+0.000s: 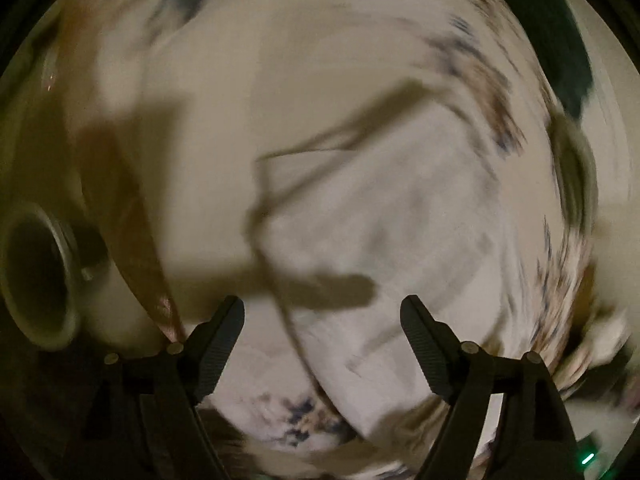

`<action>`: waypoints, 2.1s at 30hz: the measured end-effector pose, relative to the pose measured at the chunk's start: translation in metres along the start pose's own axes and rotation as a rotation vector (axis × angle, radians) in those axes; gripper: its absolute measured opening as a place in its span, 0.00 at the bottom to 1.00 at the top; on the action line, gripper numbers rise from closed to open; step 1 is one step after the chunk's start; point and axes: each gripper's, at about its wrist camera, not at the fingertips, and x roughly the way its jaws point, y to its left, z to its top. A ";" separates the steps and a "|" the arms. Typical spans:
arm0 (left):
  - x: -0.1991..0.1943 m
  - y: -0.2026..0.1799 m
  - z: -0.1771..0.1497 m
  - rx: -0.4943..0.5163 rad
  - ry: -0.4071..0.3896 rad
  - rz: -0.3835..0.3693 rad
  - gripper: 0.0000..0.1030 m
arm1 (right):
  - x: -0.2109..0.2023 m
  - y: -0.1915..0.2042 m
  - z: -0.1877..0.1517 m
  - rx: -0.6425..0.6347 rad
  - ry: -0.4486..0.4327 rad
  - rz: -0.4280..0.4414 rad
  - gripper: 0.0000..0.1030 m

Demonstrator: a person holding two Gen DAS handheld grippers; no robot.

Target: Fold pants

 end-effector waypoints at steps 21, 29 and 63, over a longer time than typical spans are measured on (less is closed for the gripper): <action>-0.013 -0.023 0.010 0.158 -0.259 -0.133 0.08 | 0.039 0.019 0.000 0.001 0.075 -0.023 0.97; 0.010 0.015 0.028 -0.014 -0.149 -0.226 0.23 | 0.036 0.012 -0.003 0.017 0.085 -0.008 0.97; 0.000 -0.013 0.036 0.066 -0.234 -0.451 0.08 | 0.044 -0.013 -0.007 0.047 0.072 -0.110 0.97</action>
